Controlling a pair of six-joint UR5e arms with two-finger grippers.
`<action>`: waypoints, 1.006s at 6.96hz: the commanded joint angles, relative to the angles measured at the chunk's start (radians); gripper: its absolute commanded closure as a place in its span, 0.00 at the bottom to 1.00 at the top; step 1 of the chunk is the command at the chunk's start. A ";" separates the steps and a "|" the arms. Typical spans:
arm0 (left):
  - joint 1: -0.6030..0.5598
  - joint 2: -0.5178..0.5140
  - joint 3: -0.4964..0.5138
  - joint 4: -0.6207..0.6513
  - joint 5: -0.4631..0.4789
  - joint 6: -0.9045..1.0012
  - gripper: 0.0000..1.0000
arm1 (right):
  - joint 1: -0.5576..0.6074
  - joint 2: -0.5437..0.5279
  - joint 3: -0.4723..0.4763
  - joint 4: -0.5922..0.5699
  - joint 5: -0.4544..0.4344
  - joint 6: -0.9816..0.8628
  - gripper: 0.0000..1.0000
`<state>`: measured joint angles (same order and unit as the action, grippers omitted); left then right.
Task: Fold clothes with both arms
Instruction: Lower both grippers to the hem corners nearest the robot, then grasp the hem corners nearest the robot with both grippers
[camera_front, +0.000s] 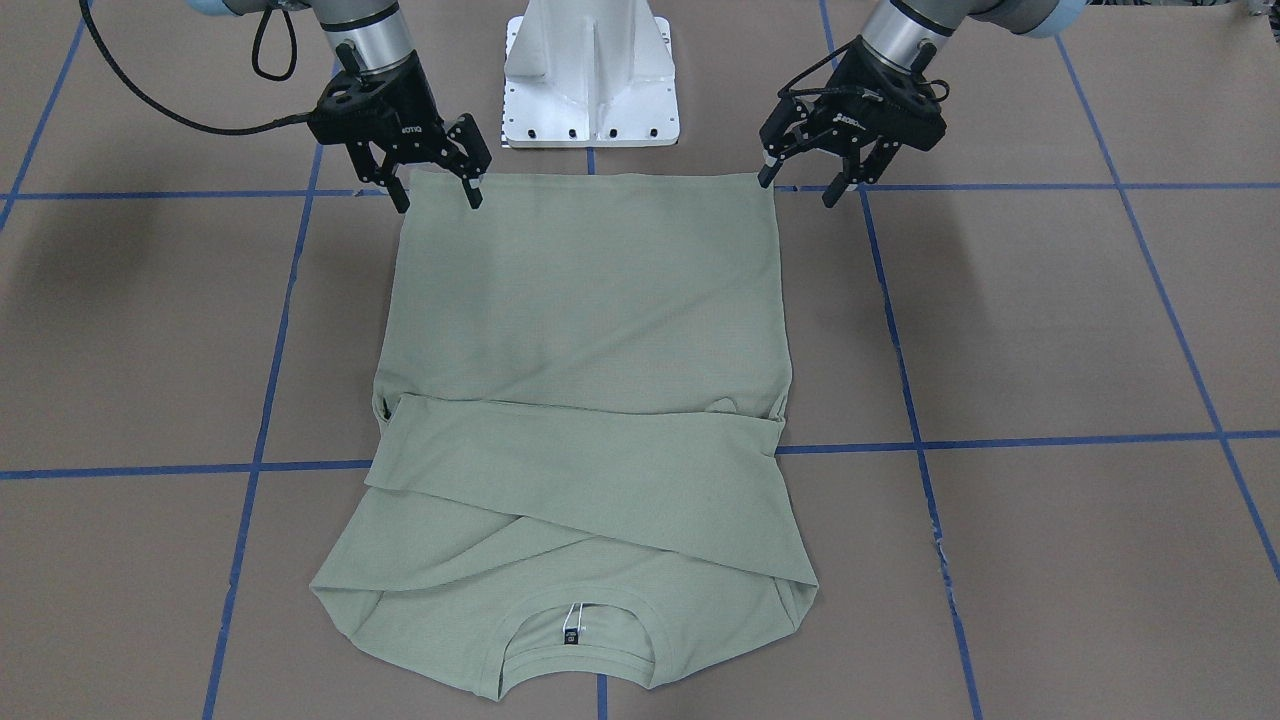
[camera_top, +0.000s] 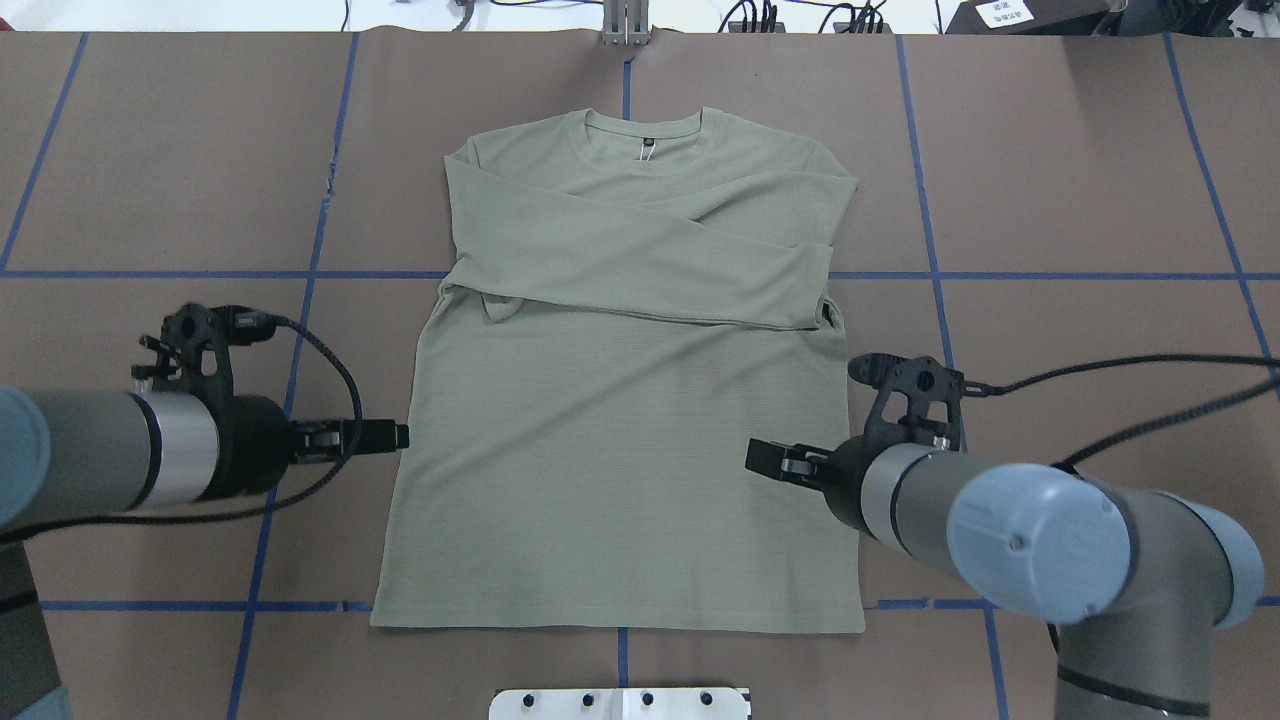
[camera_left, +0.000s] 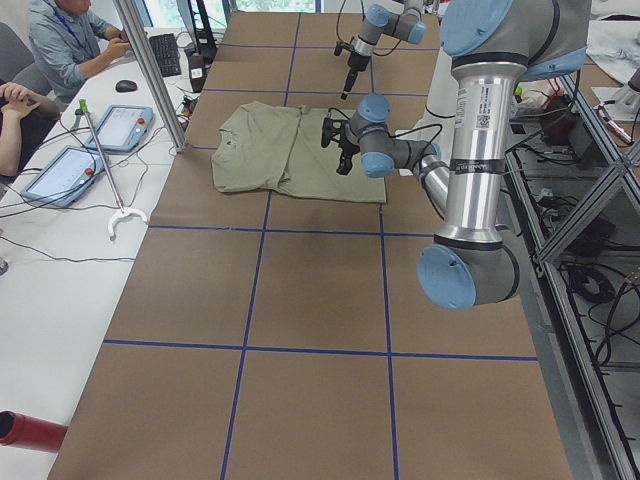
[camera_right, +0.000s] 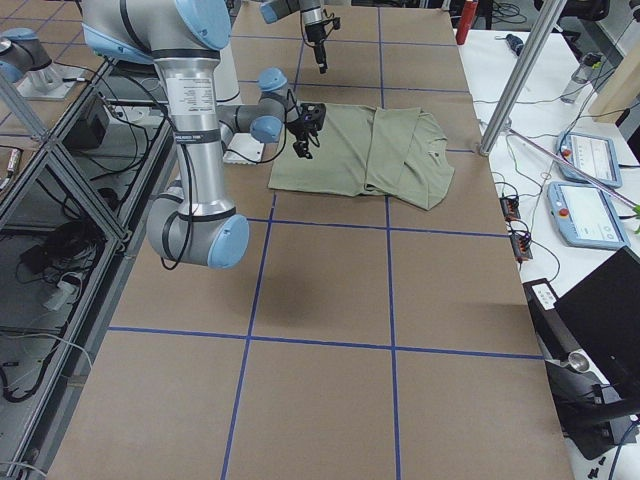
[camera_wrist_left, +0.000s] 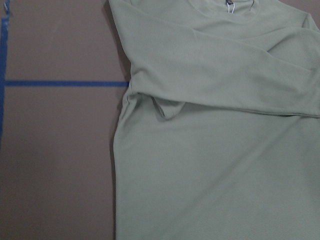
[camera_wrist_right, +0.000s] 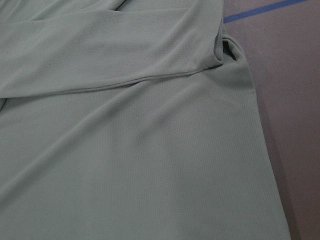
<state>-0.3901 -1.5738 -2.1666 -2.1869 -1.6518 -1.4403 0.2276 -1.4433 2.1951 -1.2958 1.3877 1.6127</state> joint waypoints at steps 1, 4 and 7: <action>0.213 0.074 0.048 -0.096 0.197 -0.260 0.26 | -0.132 -0.162 0.025 0.191 -0.136 0.128 0.04; 0.315 0.066 0.128 -0.129 0.277 -0.339 0.31 | -0.159 -0.163 0.023 0.190 -0.180 0.156 0.05; 0.340 0.067 0.128 -0.129 0.276 -0.339 0.31 | -0.165 -0.163 0.022 0.190 -0.187 0.158 0.04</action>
<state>-0.0570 -1.5076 -2.0393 -2.3159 -1.3763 -1.7789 0.0670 -1.6060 2.2180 -1.1061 1.2034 1.7689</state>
